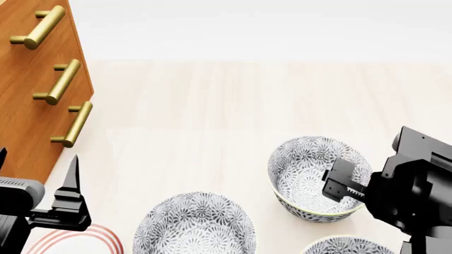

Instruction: Stack the bowl at the front on the bowl in the middle.

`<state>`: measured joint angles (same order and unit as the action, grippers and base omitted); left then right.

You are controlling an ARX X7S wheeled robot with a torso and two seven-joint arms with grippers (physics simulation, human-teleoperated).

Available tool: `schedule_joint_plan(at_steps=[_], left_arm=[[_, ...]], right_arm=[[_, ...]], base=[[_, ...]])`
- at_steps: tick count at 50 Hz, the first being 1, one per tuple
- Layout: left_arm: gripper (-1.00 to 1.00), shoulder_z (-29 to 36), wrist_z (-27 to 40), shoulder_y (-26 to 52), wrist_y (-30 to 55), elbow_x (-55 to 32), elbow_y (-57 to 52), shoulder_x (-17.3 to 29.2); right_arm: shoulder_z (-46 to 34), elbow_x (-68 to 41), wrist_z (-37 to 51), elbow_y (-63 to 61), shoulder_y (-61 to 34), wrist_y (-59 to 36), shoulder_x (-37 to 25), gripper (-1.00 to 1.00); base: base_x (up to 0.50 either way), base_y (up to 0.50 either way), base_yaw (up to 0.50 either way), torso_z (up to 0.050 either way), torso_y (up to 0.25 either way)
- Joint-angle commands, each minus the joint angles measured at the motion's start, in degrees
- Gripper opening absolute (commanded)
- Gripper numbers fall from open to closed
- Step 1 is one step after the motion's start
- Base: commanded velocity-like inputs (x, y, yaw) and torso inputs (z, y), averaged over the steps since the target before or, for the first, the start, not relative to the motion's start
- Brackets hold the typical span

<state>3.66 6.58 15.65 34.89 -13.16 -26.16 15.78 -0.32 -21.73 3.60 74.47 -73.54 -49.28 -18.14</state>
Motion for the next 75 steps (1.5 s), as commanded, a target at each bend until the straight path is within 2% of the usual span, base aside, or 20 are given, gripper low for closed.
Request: schedule_joint_plan(at_steps=[1,7,8,23,34,38,45,52,58,60,63,65,71,75], left_arm=[[1.00,0.0,0.3,0.0,0.2,-0.3,-0.2,0.3],[1.00,0.6,0.4,-0.2,-0.7,0.0,0.7,0.1],[1.00,0.6,0.4,-0.2,-0.7,0.0,0.7,0.1],[1.00,1.4,0.9,-0.8,-1.6,0.1,0.9,0.1],[1.00,1.8,1.4,-1.0,-2.4,0.4,1.5,0.1],[1.00,2.6,1.4,-1.2,-3.3,0.8,2.4,-0.2],[1.00,2.9,1.4,-0.9,-4.0,0.7,3.6,-0.2],[1.00,3.3,1.4,-1.3,-4.6,0.7,4.0,-0.3],[1.00,3.1,1.6,-0.7,-3.4,0.2,3.4,0.0],[1.00,2.8,1.7,-0.6,-3.1,-0.1,3.2,0.1],[1.00,2.8,1.8,-0.5,-2.5,-0.3,2.6,0.1],[1.00,2.9,1.9,-0.5,-2.2,-0.5,2.3,0.2],[1.00,3.1,1.8,0.3,-1.9,-0.8,2.8,0.1],[1.00,3.1,1.8,1.0,-2.2,-0.8,3.8,0.1]], right_arm=[[6.1,7.7,-1.7,0.5,0.7,-0.5,1.0,1.00],[9.5,11.6,-1.1,0.5,1.0,0.5,1.3,1.00],[9.8,12.1,-1.7,0.5,1.0,0.3,1.3,-1.00],[14.2,17.2,-2.5,0.5,0.7,0.6,1.8,-1.00],[14.3,18.2,-5.0,-0.7,-4.6,-1.7,2.5,-1.00],[14.7,17.5,-4.7,-16.3,-0.9,-11.5,3.7,-1.00],[15.2,16.7,-4.3,-26.5,0.6,-18.2,4.5,-1.00],[16.6,13.6,-6.0,-45.8,5.7,-31.1,5.7,-1.00],[16.6,12.1,-5.9,-54.5,5.6,-39.4,6.5,-1.00],[15.8,7.9,-3.2,-54.7,5.0,-40.7,5.7,-1.00],[12.8,-17.9,15.8,-53.8,6.3,-40.7,0.2,-1.00],[12.2,-32.2,25.1,-54.8,7.5,-40.6,-1.5,-1.00],[10.1,-47.9,33.5,-54.7,8.2,-40.6,-3.5,-1.00],[8.7,-51.9,35.4,-55.9,9.3,-40.0,-4.0,-1.00]], base=[[0.00,0.00,0.00,0.000,0.000],[0.00,0.00,0.00,0.000,0.000],[0.00,0.00,0.00,0.000,0.000],[0.00,0.00,0.00,0.000,0.000],[0.00,0.00,0.00,0.000,0.000],[0.00,0.00,0.00,0.000,0.000],[0.00,0.00,0.00,0.000,0.000],[0.00,0.00,0.00,0.000,0.000],[0.00,0.00,0.00,0.000,0.000],[0.00,0.00,0.00,0.000,0.000],[0.00,0.00,0.00,0.000,0.000],[0.00,0.00,0.00,0.000,0.000],[0.00,0.00,0.00,0.000,0.000],[0.00,0.00,0.00,0.000,0.000]])
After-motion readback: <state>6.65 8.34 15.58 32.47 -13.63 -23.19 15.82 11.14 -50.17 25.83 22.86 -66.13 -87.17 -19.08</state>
